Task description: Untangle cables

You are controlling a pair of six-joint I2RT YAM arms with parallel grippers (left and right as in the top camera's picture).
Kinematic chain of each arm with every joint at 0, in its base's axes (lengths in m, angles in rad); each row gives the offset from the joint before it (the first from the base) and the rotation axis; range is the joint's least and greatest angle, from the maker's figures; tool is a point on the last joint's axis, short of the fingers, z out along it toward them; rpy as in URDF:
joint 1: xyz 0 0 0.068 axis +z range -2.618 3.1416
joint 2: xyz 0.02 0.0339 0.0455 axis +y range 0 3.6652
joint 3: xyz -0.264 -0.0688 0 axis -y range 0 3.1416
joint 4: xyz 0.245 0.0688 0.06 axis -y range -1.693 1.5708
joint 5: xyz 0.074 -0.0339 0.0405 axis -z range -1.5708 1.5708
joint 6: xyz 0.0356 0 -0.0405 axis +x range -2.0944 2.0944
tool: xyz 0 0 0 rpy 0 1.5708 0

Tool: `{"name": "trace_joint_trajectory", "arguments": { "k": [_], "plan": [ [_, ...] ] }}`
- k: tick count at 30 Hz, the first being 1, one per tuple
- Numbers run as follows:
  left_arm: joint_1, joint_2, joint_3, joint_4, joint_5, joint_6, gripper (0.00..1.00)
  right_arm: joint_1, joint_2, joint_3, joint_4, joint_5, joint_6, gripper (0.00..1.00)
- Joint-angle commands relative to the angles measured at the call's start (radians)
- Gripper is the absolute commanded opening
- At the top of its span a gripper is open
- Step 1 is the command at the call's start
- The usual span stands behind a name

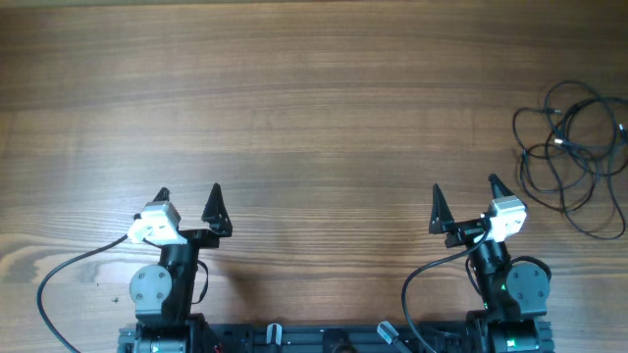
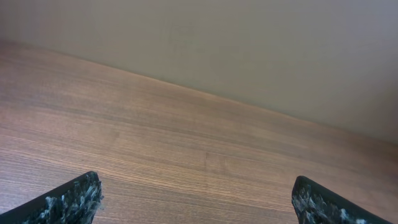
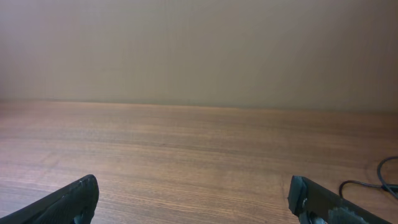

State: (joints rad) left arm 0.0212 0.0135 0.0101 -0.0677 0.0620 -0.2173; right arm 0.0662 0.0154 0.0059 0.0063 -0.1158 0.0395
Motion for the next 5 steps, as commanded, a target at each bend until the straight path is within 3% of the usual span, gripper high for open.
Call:
{"name": "trace_joint_trajectory", "arguments": {
  "k": [1, 5],
  "plan": [
    [0.007, -0.011, -0.005, -0.004, 0.019, 0.02, 1.0, -0.006, -0.002, -0.001, 0.002, -0.016, -0.003, 1.0],
    [0.007, -0.011, -0.005, -0.004, 0.019, 0.02, 1.0, -0.006, -0.002, -0.001, 0.002, -0.016, -0.003, 1.0]
  ]
}}
